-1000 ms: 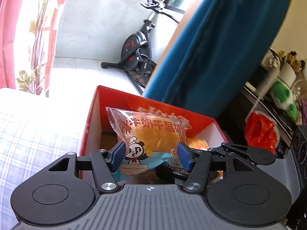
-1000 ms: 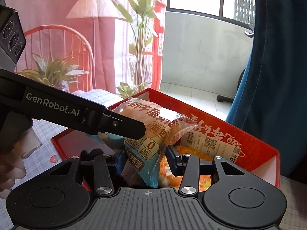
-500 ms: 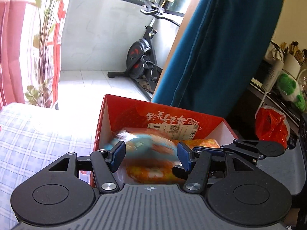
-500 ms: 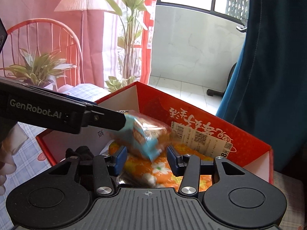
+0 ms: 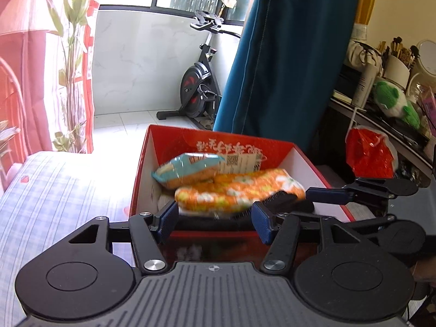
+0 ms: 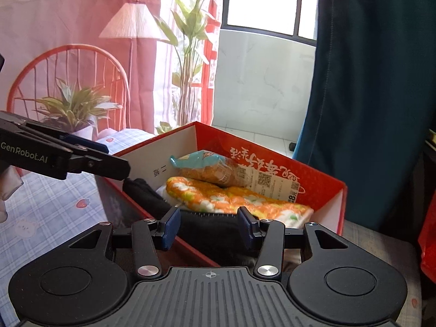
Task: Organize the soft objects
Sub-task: 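Move both open tools to the black eye mask beside the box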
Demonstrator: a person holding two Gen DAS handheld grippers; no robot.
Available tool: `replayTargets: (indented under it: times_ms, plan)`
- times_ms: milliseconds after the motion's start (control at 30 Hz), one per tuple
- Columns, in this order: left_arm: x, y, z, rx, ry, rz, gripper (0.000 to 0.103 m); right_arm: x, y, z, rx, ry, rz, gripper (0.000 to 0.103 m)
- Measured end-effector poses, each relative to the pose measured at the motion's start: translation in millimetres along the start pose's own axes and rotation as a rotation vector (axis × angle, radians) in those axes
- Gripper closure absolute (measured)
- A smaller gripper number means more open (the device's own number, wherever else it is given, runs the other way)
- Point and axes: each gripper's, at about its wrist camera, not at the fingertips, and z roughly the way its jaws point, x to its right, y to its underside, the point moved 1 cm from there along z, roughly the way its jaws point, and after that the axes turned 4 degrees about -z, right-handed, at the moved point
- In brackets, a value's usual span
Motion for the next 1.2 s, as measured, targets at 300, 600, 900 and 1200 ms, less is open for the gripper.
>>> replayTargets:
  times_ms: [300,600,900,1200]
  plan:
    - [6,56,-13,-0.044,0.006,-0.046,0.041,-24,54,-44,0.06,-0.028,-0.01,0.06]
    - [0,114,3,-0.131,-0.053,-0.088,0.041,-49,121,-40,-0.021,-0.066,0.115,0.06]
    - [0,140,19,-0.198,-0.081,-0.055,0.04,-30,155,-26,-0.065,-0.044,0.314,0.06]
    - [1,155,12,-0.164,-0.118,-0.056,0.036,-17,174,-20,-0.072,0.044,0.362,0.058]
